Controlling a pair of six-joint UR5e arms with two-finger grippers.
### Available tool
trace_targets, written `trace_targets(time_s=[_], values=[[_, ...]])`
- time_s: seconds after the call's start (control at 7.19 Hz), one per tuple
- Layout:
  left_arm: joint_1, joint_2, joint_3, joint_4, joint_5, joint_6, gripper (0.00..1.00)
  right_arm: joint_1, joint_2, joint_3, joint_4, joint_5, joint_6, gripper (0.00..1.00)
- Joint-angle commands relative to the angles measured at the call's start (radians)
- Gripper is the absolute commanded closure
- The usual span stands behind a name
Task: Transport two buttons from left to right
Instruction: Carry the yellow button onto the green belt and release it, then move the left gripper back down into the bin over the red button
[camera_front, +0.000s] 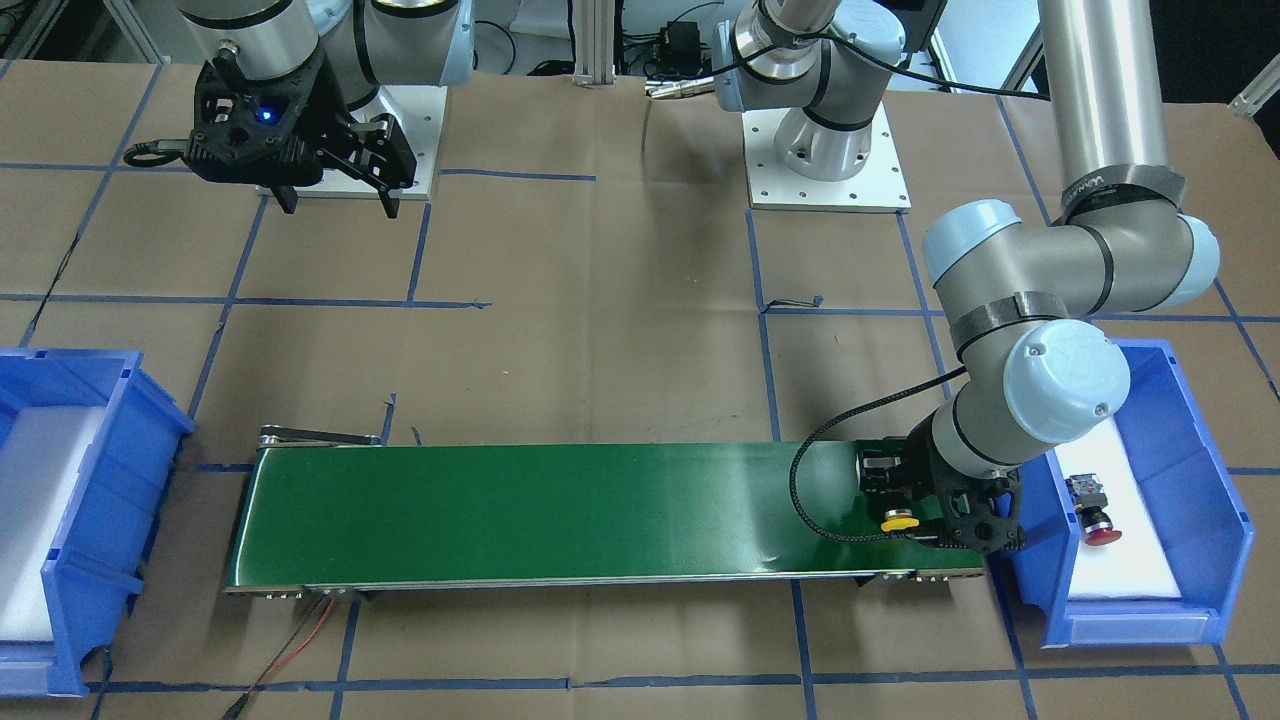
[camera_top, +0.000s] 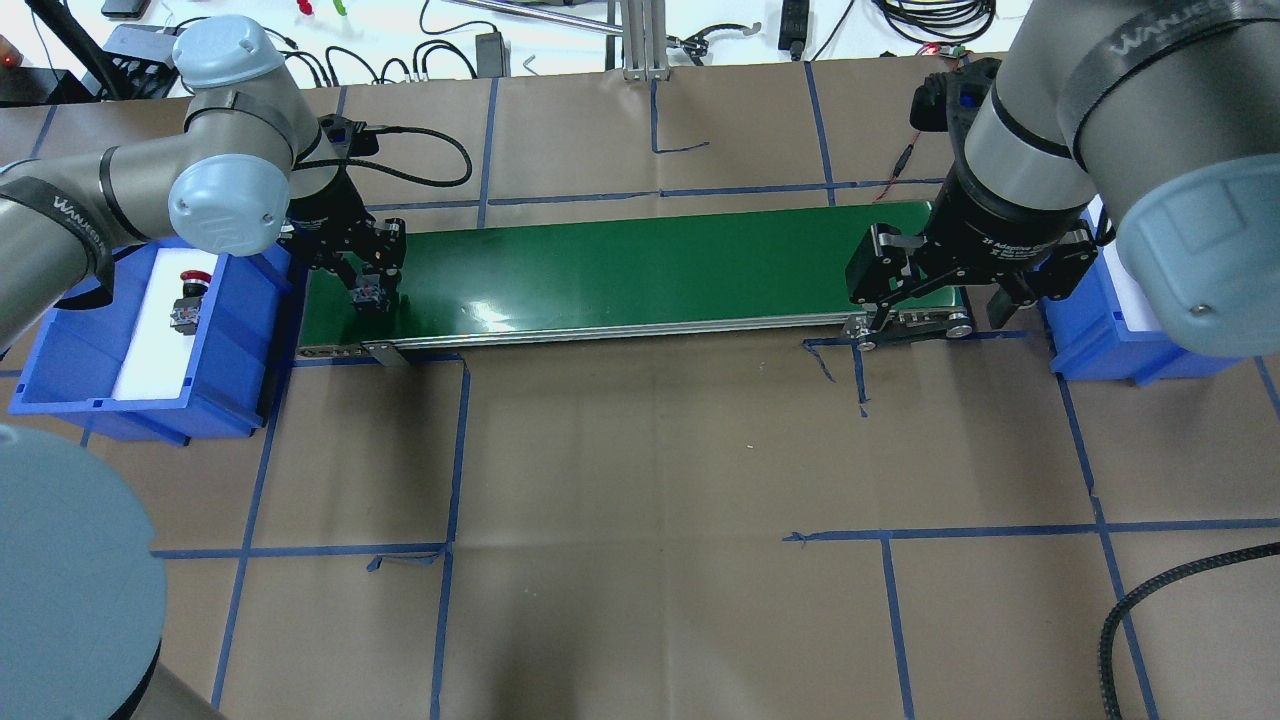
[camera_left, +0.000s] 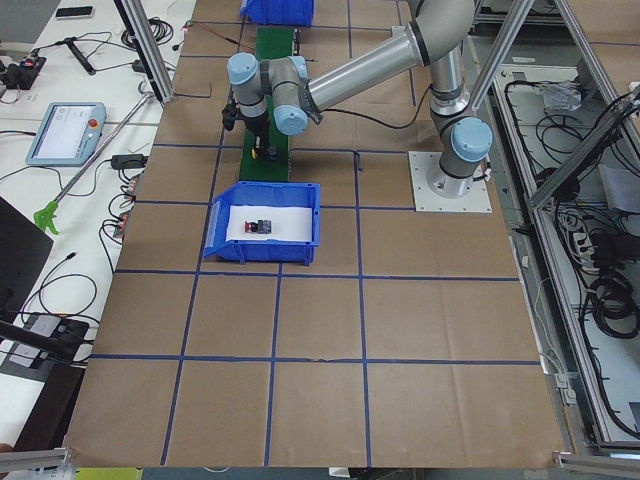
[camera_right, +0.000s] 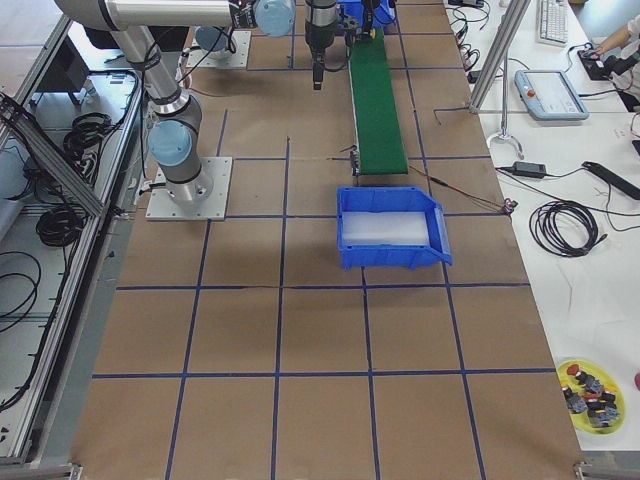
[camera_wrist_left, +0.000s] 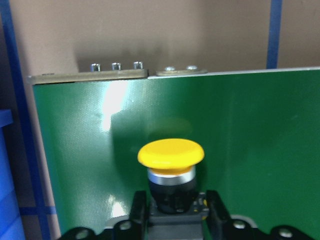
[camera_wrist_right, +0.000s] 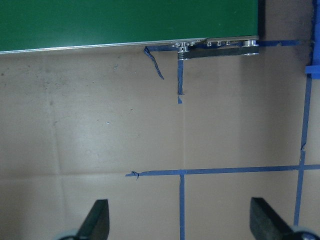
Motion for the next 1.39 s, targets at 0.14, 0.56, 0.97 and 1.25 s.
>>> trace_targets(time_s=[0.14, 0.56, 0.97, 1.25], values=[[-0.002, 0.026, 0.039, 0.000, 0.004, 0.001, 0.00, 0.000, 0.000, 0.000, -0.001, 0.000, 0.000, 0.00], [0.000, 0.179, 0.133, -0.186, 0.012, 0.001, 0.00, 0.000, 0.002, 0.000, -0.001, 0.000, 0.000, 0.00], [0.024, 0.266, 0.159, -0.308, 0.013, 0.004, 0.00, 0.000, 0.000, 0.000, -0.001, 0.000, 0.000, 0.00], [0.157, 0.241, 0.158, -0.299, 0.012, 0.114, 0.00, 0.000, 0.000, 0.000, -0.001, 0.000, 0.000, 0.00]])
